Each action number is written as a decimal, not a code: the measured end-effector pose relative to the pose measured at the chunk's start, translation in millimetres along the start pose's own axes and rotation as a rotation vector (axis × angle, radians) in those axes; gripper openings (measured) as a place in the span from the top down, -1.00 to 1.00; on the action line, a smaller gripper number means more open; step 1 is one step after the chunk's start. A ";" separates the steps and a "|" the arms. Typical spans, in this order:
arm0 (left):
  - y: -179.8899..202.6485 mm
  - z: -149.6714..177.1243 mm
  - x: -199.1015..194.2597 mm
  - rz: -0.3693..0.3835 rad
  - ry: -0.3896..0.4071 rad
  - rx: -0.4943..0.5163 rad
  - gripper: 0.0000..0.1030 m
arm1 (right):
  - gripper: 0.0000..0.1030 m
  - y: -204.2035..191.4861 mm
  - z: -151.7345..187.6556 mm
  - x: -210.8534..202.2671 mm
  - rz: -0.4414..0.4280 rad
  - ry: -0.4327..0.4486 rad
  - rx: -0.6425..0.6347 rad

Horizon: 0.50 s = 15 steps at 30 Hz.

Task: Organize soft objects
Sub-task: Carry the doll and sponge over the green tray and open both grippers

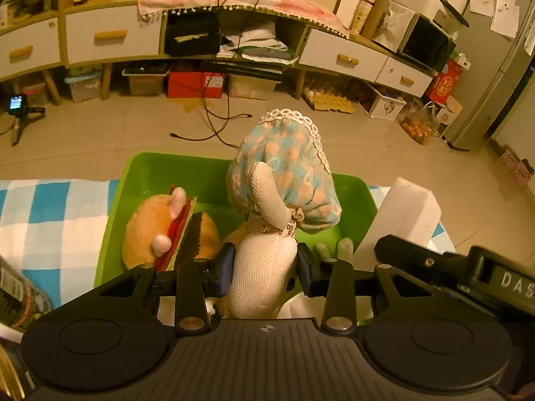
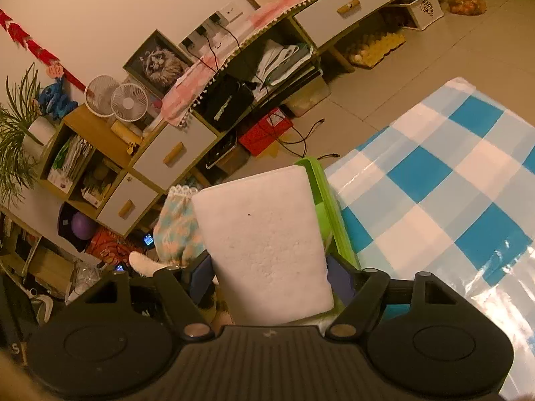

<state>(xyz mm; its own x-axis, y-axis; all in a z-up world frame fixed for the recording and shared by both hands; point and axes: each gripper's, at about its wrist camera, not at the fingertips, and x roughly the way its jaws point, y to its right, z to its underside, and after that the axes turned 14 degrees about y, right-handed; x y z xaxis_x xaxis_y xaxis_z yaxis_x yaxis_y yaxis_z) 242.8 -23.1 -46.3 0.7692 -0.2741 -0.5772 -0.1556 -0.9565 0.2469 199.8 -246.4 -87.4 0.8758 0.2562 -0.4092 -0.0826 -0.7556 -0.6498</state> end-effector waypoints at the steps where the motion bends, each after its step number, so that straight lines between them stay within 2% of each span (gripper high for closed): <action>1: 1.2 -1.4 0.8 0.004 0.001 0.000 0.22 | -0.14 0.1 -0.1 0.7 0.002 0.001 -0.002; 10: 7.6 -6.1 -5.8 0.066 0.054 -0.031 0.08 | -0.30 5.9 -4.4 1.2 -0.016 -0.013 0.065; 15: 14.1 -7.4 -7.7 0.058 0.060 -0.018 0.05 | -0.41 4.2 -9.9 -3.9 -0.018 0.008 0.072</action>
<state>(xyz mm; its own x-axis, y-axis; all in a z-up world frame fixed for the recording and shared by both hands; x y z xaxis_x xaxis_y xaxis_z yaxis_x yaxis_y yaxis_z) 239.3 -33.7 -32.6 0.7951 -0.3223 -0.5138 -0.1903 -0.9369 0.2932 200.7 -256.6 -82.2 0.8811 0.2640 -0.3925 -0.1010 -0.7056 -0.7014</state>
